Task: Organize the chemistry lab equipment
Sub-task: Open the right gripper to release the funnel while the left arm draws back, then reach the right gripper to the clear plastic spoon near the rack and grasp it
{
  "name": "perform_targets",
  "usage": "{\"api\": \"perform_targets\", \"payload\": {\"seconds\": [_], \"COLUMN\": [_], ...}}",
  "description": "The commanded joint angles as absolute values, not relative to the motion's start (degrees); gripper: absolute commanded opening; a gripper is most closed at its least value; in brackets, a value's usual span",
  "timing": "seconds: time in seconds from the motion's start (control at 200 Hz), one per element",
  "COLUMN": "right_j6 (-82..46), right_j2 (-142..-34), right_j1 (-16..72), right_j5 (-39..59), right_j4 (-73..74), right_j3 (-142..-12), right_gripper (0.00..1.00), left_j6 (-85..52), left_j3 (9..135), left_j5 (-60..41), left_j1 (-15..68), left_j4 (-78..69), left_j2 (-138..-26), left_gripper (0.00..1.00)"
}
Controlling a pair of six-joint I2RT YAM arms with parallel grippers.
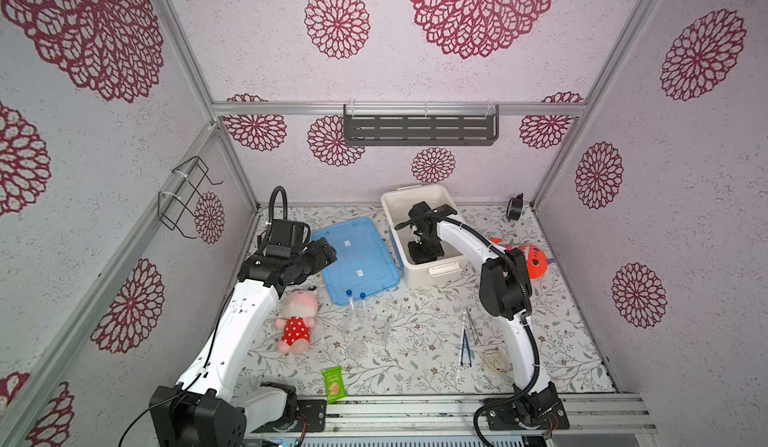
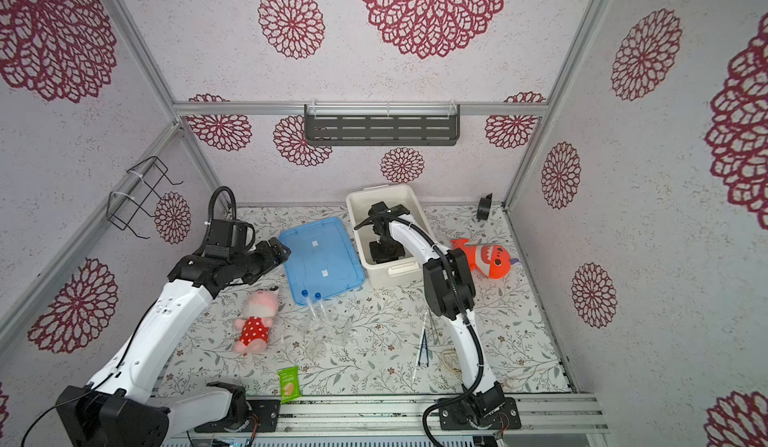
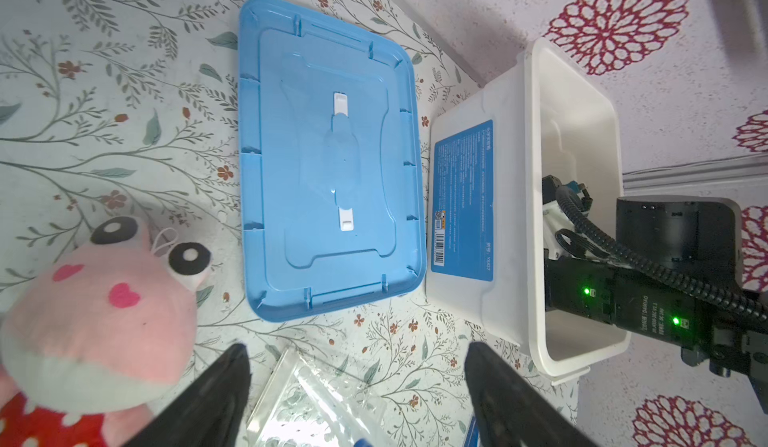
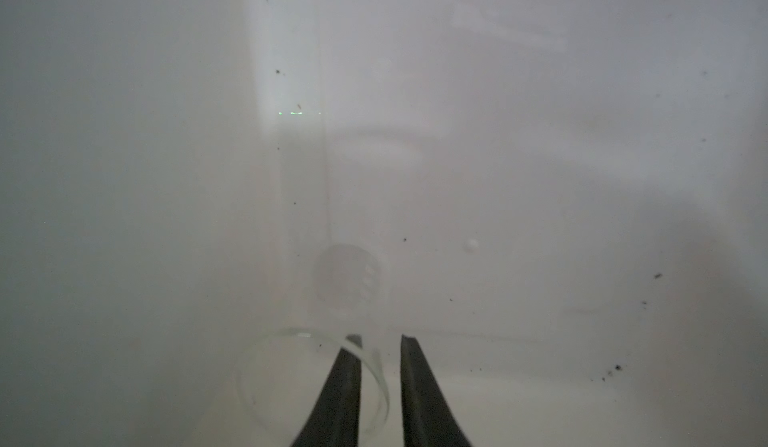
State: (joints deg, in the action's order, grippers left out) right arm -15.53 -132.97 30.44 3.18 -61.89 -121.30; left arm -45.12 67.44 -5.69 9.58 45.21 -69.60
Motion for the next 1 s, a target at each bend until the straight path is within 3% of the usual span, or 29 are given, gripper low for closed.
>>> {"api": "perform_targets", "payload": {"seconds": [0.0, 0.225, 0.48, 0.776, 0.996], "right_j6": [-17.57, -19.48, -19.76, -16.44, -13.95], "right_j2": [-127.81, -119.49, -110.06, -101.69, -103.44], "right_j1": [30.67, 30.63, 34.18, 54.40, 66.74], "right_j5": [0.91, -5.52, -3.47, -4.53, -1.94], "right_j4": [-63.00, -62.16, -61.48, -58.79, -58.03], "right_j3": [-123.19, -123.49, -123.88, -114.59, -112.40], "right_gripper": [0.30, 0.39, 0.44, 0.45, 0.45], "left_j6": [-43.37, -43.68, -46.11, -46.57, -45.27], "left_j3": [68.84, 67.63, 61.61, 56.09, 54.93], "left_j5": [-3.89, -1.43, 3.56, -1.50, -0.69], "left_j1": [7.46, 2.03, -2.87, -11.14, -15.68], "left_j4": [48.05, 51.18, 52.73, 51.84, 53.25], "left_j2": [-67.85, -64.94, -61.06, -59.15, -59.68], "left_gripper": [0.85, 0.85, 0.89, 0.89, 0.89]}}
